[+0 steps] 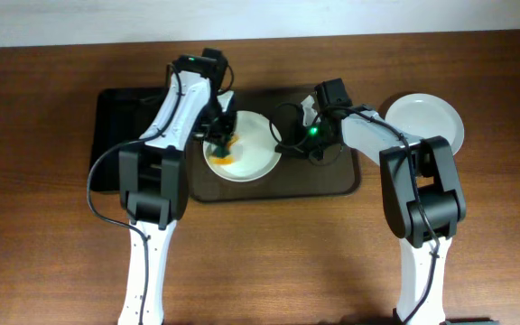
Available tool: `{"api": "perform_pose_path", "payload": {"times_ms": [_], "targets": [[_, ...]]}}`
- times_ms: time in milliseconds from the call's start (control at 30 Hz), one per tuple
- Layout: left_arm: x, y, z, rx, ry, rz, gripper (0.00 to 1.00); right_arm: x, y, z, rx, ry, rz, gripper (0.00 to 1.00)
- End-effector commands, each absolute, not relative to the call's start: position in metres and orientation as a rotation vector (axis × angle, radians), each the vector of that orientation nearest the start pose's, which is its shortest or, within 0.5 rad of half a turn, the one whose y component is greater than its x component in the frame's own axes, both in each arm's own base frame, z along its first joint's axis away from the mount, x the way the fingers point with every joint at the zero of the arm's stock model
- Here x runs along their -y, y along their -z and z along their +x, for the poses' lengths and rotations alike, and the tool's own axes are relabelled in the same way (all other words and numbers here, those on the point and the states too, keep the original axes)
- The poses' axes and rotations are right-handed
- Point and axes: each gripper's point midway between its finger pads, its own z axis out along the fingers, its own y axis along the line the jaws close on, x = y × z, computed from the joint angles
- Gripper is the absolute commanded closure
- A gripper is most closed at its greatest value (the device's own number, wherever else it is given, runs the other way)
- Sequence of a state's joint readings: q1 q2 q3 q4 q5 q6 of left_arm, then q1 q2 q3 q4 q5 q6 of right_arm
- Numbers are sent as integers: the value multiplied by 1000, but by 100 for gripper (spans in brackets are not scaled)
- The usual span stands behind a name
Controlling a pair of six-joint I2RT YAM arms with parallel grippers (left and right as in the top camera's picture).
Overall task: Clean dirty plates on tray and stack at the side
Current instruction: 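Lower the sponge with the left gripper and scrub the white plate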
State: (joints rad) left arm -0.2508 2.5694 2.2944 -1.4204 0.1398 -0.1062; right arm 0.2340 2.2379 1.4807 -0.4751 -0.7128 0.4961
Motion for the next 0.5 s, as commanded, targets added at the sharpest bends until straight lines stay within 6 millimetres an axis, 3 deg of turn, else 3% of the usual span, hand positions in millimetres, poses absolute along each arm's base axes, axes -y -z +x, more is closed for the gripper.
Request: {"api": "perform_pose_path", "payload": {"times_ms": [0, 167, 233, 367, 467], "targets": [[92, 38, 407, -3473, -161, 219, 99, -196, 43, 416, -2977, -1010, 316, 96], [118, 29, 381, -3547, 156, 514, 99, -196, 43, 416, -2977, -1010, 316, 96], [120, 30, 381, -3533, 167, 569, 99, -196, 43, 416, -2977, -1010, 316, 96], [121, 41, 410, -3408, 120, 579, 99, -196, 43, 416, -2977, -1010, 316, 96], [119, 50, 445, -3288, 15, 412, 99, -196, 43, 416, -2977, -1010, 316, 96]]}}
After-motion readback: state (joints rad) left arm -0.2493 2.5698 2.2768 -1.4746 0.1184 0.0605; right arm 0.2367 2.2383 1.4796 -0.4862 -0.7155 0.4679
